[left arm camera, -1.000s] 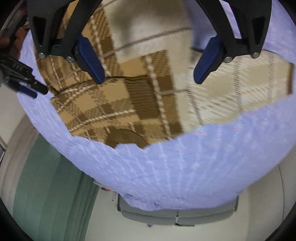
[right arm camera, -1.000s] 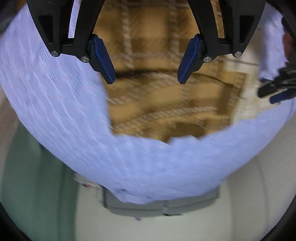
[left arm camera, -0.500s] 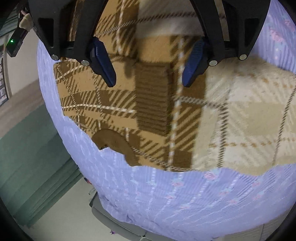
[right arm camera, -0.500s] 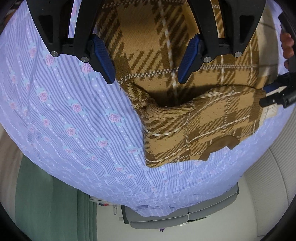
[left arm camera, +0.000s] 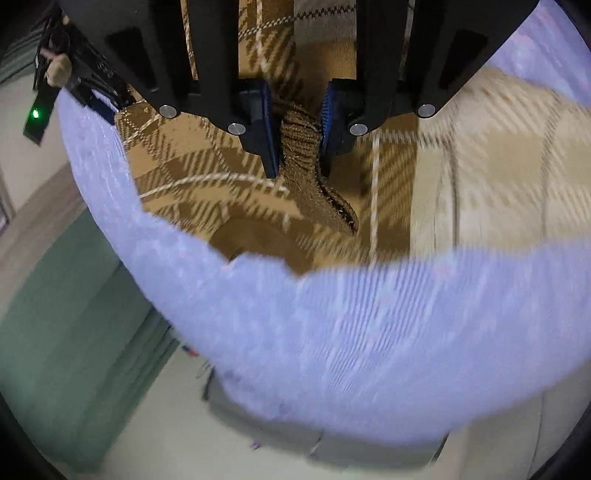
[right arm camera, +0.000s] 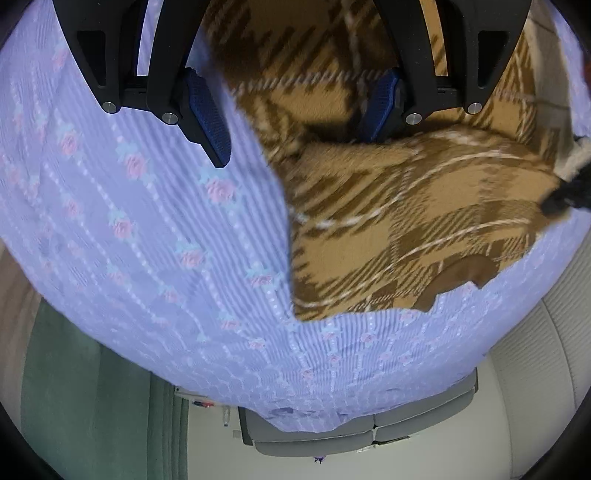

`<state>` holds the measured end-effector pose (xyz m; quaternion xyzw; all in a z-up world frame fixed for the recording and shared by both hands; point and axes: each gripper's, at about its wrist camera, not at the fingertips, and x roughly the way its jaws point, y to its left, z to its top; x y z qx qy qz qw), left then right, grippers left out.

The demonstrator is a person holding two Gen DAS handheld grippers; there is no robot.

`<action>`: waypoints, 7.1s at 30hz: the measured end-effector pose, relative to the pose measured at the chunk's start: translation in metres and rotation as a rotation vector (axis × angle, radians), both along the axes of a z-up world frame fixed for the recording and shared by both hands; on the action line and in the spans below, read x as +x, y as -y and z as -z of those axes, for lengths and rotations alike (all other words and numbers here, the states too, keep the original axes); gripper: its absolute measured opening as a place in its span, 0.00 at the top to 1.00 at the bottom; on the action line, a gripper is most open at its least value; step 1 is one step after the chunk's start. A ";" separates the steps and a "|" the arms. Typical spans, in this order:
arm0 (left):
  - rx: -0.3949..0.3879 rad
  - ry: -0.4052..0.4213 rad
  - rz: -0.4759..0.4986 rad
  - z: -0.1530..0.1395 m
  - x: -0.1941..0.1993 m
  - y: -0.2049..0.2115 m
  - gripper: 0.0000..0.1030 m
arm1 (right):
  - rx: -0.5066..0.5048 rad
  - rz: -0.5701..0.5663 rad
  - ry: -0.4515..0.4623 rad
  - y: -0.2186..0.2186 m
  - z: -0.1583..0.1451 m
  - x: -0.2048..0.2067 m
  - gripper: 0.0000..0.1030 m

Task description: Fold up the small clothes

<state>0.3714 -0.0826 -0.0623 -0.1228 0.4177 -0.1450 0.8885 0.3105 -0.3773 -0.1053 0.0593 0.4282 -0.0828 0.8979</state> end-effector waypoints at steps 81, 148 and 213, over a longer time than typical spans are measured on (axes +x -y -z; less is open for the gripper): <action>0.296 0.120 -0.093 -0.037 -0.094 -0.077 0.34 | -0.052 0.024 0.096 -0.040 -0.081 -0.092 0.31; 0.231 0.305 0.113 -0.142 -0.017 -0.059 0.90 | -0.006 -0.117 0.142 -0.158 -0.088 -0.070 0.31; 0.364 0.097 0.089 0.057 -0.046 -0.053 0.47 | 0.121 0.040 0.035 -0.043 -0.018 0.004 0.32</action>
